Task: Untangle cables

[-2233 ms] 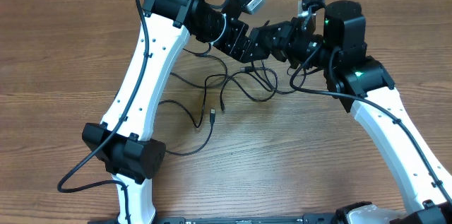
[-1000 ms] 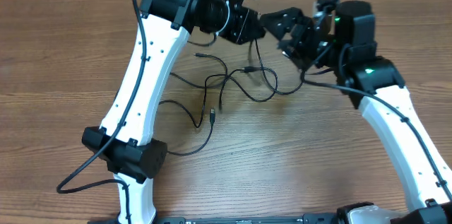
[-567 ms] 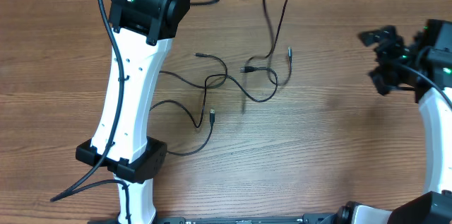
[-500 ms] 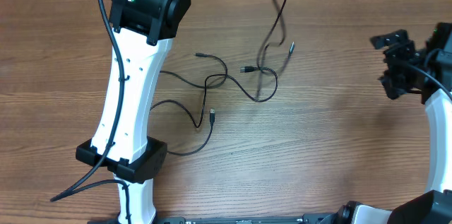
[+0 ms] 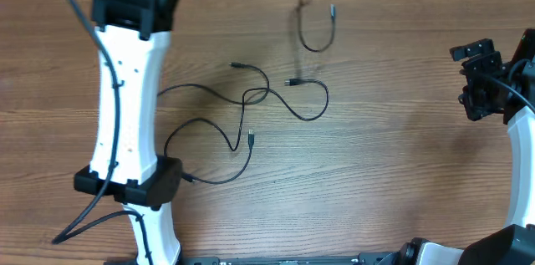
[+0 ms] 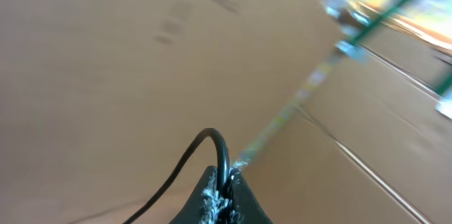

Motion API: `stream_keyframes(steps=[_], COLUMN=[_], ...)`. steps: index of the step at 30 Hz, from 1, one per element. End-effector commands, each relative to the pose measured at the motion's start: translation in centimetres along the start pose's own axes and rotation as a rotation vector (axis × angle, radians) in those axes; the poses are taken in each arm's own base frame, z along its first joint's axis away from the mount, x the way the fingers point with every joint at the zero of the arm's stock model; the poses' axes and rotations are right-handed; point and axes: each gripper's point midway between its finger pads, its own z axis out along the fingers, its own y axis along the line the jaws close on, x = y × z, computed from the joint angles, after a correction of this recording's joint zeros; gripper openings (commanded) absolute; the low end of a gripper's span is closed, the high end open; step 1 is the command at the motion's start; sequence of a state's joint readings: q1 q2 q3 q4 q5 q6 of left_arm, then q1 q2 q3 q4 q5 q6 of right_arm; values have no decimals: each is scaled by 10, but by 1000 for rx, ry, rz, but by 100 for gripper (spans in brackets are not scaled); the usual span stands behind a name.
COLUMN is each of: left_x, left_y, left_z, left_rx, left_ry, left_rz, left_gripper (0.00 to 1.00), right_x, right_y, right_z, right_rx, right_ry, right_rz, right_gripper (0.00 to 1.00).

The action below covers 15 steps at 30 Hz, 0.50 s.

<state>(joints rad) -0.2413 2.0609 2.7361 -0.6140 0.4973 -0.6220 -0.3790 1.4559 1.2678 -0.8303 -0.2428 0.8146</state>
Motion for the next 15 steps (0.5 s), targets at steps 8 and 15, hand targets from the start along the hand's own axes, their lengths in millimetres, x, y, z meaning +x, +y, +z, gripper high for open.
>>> stream_keyframes(steps=[8, 15], left_x=[-42, -28], left_y=[69, 103], left_z=[-19, 4], left_rx=[-225, -243], left_ry=[-150, -152], left_rz=[19, -109], left_gripper=[4, 4], right_x=[-4, -4], right_y=[1, 1], right_z=[-3, -3], right_rx=[0, 0], right_ry=[-24, -24], right_rz=[-8, -8], right_gripper=[100, 100])
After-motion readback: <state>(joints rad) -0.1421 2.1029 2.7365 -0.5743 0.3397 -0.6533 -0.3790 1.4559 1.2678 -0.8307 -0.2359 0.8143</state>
